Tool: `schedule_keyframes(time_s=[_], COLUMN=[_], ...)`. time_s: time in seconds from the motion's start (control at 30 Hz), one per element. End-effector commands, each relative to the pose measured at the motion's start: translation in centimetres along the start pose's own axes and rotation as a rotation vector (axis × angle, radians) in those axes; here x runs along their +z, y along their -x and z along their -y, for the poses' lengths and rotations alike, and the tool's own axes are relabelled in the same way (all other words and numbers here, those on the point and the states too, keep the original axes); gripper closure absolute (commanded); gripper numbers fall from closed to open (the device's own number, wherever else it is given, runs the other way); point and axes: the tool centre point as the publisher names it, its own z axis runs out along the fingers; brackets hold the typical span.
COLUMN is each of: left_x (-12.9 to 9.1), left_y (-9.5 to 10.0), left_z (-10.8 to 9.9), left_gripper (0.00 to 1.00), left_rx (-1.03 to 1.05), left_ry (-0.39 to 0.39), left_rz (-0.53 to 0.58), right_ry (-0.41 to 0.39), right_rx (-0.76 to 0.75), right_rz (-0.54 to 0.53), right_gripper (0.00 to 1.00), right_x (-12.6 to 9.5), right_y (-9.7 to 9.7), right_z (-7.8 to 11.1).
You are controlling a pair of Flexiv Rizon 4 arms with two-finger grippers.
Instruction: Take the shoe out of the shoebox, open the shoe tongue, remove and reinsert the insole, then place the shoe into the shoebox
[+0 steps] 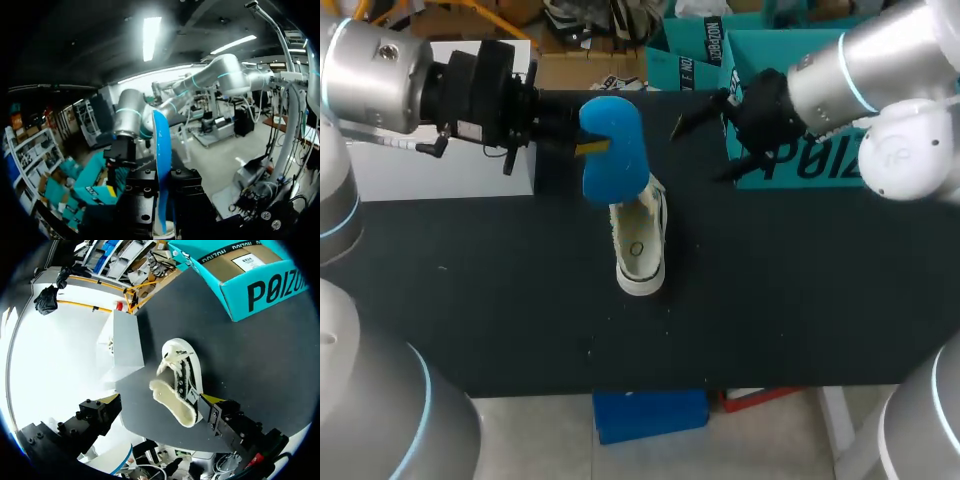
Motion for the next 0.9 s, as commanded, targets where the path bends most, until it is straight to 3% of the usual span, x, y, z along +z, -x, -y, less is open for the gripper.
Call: schedule_keyframes(time_s=[0.03,0.2,0.77,0.8,0.87,0.9], left_x=[0.1,-0.3,-0.3,-0.1,-0.2,-0.4], left_y=[-0.4,0.1,0.1,-0.8,-2.1,-3.1], left_z=[-1.0,-2.7,-2.7,-1.4,0.0,0.0], left_gripper=[1.00,1.00,1.00,1.00,1.00,1.00], left_rx=[0.451,0.539,0.539,0.646,0.790,0.863], left_ry=[0.008,0.038,0.038,0.053,-0.025,0.004], left_rz=[0.183,0.245,0.245,0.234,0.311,0.307], right_ry=[0.028,0.029,0.029,0.029,0.029,0.029], right_rx=[0.037,0.067,0.067,0.067,0.067,0.067], right_rz=[-0.261,-0.442,-0.442,-0.442,-0.442,-0.442], right_gripper=[0.00,0.00,0.00,0.00,0.00,0.00], right_x=[-0.2,-0.3,-0.3,-0.3,-0.3,-0.3], right_y=[0.6,-0.4,-0.4,-0.4,-0.4,-0.4], right_z=[0.4,0.4,0.4,0.4,0.4,0.4])
